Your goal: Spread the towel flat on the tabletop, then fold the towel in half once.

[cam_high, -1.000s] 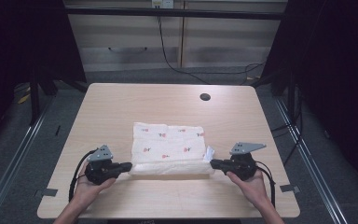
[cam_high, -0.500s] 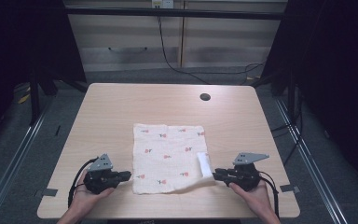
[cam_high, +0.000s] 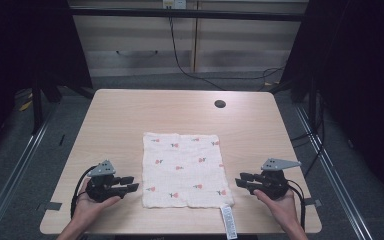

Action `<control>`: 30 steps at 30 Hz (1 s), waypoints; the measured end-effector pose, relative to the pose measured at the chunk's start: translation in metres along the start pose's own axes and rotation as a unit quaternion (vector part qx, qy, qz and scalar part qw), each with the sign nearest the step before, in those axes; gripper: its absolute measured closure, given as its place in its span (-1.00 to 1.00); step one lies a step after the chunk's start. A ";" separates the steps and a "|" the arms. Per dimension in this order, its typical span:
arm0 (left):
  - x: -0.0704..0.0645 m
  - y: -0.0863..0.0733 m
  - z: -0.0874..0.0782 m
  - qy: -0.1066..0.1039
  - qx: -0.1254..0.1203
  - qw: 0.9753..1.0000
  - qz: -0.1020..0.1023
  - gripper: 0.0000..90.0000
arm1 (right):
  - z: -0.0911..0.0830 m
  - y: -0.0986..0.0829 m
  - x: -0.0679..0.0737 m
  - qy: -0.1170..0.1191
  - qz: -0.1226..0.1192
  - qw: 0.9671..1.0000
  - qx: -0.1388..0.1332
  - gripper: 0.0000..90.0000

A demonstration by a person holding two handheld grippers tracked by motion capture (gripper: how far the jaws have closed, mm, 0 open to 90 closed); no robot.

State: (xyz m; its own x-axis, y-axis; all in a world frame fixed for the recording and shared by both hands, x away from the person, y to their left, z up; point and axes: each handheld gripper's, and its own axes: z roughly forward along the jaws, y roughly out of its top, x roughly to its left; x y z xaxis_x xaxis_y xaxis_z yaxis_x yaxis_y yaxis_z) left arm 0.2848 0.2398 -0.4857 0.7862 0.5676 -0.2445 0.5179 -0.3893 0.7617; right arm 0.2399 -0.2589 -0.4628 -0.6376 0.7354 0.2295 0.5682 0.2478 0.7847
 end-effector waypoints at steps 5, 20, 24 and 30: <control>0.004 0.008 0.007 0.008 0.008 1.000 -0.003 0.13 | 0.011 0.009 -0.004 0.003 -0.008 1.000 0.003 0.44; 0.021 0.053 0.048 -0.017 0.032 0.999 0.008 0.23 | 0.048 0.047 -0.015 0.017 -0.033 0.999 0.032 0.37; 0.024 0.056 0.058 -0.010 0.034 0.999 0.002 0.24 | 0.070 0.053 -0.023 0.019 -0.029 0.998 0.045 0.33; 0.029 0.051 0.067 -0.002 0.041 0.999 -0.006 0.20 | 0.092 0.052 -0.030 0.019 -0.026 0.998 0.061 0.40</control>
State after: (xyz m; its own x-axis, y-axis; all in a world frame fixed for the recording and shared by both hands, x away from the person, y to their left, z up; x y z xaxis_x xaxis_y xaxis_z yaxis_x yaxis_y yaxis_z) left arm 0.3565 0.1877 -0.4946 0.7809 0.5698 -0.2561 0.5531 -0.4400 0.7075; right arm 0.3367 -0.2100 -0.4820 -0.6860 0.6952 0.2145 0.5920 0.3619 0.7201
